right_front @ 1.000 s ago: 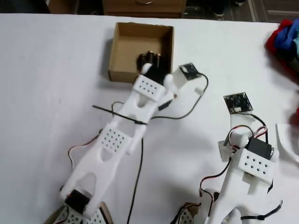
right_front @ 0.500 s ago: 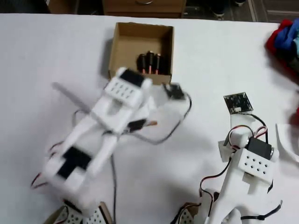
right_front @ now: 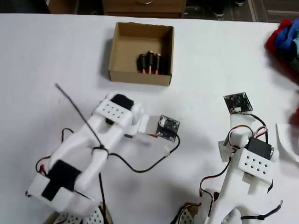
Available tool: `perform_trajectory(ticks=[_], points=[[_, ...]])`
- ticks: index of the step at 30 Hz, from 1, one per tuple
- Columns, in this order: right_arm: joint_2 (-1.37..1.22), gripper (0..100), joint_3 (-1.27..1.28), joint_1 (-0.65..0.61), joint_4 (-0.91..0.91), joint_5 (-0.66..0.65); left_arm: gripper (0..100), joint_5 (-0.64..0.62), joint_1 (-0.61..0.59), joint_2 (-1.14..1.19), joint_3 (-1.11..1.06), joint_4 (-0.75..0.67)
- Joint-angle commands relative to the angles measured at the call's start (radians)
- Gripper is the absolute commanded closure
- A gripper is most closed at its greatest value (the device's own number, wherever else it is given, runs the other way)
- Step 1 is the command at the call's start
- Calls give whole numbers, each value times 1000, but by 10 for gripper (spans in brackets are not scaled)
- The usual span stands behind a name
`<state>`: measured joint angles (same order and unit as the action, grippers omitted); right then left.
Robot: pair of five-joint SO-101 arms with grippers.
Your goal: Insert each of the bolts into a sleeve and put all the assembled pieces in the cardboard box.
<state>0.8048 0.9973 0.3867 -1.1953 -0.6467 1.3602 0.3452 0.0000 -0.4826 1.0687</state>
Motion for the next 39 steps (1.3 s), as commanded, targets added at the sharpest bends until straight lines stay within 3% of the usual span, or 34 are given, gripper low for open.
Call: perform_trajectory(ticks=[1, 8, 14, 18, 27, 33, 36, 39], points=[[31, 977, -3, -1, 7, -2, 974, 198, -51, 43, 8, -52], [31, 977, -3, -1, 12, 0, 975, 94, -155, 87, 8, -133], [31, 977, -3, -1, 10, 0, 972, 91, -163, 87, 8, -133], [31, 977, -3, -1, 7, 0, 968, -5, -166, 94, 50, -135], [31, 977, 49, -1, 12, -3, 766, -238, -224, 86, 150, -127], [31, 977, 51, -1, 12, -3, 774, -288, -218, 86, 143, -126], [31, 977, 51, -1, 12, -3, 784, -531, -193, 86, 174, -115], [31, 977, 51, -1, 12, -3, 783, -967, -170, 86, 220, -109]])
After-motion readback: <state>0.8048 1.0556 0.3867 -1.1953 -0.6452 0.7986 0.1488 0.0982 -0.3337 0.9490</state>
